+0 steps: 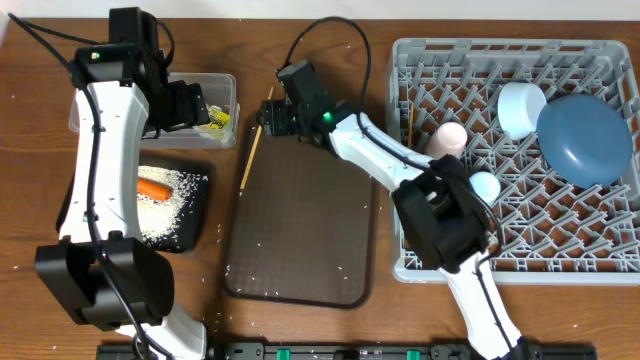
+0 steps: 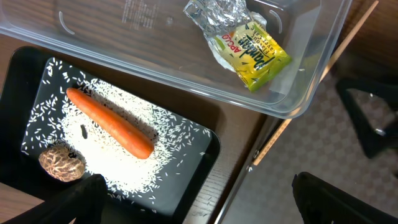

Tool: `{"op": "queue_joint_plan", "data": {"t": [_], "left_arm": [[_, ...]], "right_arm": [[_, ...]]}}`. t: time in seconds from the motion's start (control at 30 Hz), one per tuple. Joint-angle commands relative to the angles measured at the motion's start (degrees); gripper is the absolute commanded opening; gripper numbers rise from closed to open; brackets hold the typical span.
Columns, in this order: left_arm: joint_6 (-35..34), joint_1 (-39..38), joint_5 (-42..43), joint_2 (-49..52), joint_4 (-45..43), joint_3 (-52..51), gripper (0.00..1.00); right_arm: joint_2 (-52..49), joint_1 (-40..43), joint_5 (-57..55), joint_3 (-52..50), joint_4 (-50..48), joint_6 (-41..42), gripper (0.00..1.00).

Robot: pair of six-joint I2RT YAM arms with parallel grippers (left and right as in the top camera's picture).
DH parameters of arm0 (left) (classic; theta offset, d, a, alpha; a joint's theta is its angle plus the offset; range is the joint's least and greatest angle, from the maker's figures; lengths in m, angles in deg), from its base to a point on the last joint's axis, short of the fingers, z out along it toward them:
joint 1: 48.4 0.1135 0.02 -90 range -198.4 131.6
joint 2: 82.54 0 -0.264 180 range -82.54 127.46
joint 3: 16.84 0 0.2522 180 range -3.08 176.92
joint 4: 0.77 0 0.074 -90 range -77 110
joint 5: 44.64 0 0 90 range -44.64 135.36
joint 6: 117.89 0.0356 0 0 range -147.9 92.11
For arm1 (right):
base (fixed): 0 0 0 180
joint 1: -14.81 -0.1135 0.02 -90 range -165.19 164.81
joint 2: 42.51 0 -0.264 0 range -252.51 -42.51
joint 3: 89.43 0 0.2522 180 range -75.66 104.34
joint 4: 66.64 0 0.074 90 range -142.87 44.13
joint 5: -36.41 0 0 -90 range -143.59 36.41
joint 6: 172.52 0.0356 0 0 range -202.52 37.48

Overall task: Sort waste into correct bins and load items into the dishwasher rack
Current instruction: 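Move the right gripper back to the second chopstick and grasp it, then carry the second chopstick into the rack and release it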

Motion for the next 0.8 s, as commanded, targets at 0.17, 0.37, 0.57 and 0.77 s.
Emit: {"op": "queue_joint_plan", "data": {"t": [0.17,0.37,0.57,0.77], "left_arm": [[-0.3,0.1,-0.9,0.3,0.2,-0.5,0.96],[-0.3,0.1,-0.9,0.3,0.2,-0.5,0.96],[-0.3,0.1,-0.9,0.3,0.2,-0.5,0.96],[-0.3,0.1,-0.9,0.3,0.2,-0.5,0.97]], "right_arm": [[-5.1,-1.2,3.2,0.5,-2.5,4.0,0.61],[-6.1,-2.4,4.5,0.5,-3.9,5.0,0.47],[-7.0,-3.8,4.3,0.5,-5.0,5.0,0.43],[-8.0,-3.8,4.3,0.5,-5.8,5.5,0.29]]}}
